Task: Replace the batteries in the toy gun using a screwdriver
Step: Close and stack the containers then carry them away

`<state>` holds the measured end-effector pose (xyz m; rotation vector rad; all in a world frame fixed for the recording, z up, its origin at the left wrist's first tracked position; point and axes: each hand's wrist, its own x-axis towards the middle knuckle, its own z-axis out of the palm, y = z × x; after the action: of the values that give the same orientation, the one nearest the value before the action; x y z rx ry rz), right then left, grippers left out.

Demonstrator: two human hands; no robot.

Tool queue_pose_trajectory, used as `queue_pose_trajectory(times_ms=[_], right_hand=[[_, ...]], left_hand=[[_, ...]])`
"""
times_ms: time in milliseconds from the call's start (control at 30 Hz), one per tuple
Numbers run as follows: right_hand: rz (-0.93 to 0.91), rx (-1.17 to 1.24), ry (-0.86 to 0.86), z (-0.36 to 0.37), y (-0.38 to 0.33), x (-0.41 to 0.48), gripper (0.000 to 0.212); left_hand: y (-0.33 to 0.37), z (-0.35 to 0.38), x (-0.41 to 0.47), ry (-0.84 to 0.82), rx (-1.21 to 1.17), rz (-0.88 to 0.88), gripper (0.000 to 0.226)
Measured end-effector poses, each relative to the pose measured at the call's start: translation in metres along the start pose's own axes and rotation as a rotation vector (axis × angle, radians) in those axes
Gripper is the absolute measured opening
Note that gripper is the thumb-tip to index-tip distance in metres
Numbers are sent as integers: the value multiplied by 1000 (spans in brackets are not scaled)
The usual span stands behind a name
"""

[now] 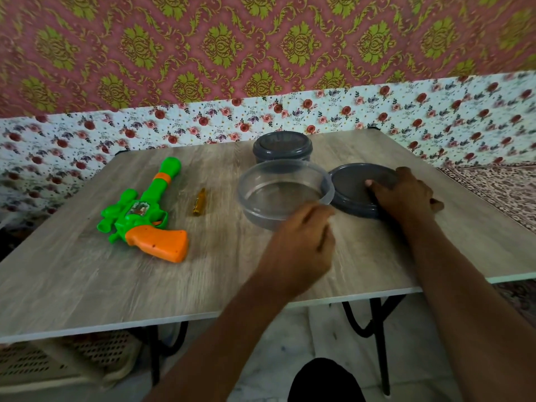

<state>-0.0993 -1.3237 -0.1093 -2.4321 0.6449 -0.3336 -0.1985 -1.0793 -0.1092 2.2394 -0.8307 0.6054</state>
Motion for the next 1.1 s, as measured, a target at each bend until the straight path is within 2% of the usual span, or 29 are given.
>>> queue_pose_trajectory(times_ms=[100,233,367,467,600,733,867,967,1100], right_hand=[[-29,87,27,-1,5,-2,81],[-8,113,73,-4,6,-3,70],[11,95,122,-4,1,-3,52],[14,166,163,-4,4,-1,43],[5,368,213,-11,5,-8,54],[59,596,275,-12,0,-18,67],[212,815,333,-13,-1,-18,42],[345,991,370,-16,3,-12,47],[358,1119,333,-13,-3,-13,42]], left_hand=[[22,31,11,-222,39,-113,50],[24,58,34,-371,114,-268,66],[15,73,47,-407,180,-331,70],[11,79,49,-394,190,-333,71],[5,76,50,-379,88,-345,74],[5,71,52,-341,2,-368,76],[10,66,51,-301,-87,-364,76],[16,55,45,-138,-181,-283,63],[7,37,36,196,-73,-93,40]])
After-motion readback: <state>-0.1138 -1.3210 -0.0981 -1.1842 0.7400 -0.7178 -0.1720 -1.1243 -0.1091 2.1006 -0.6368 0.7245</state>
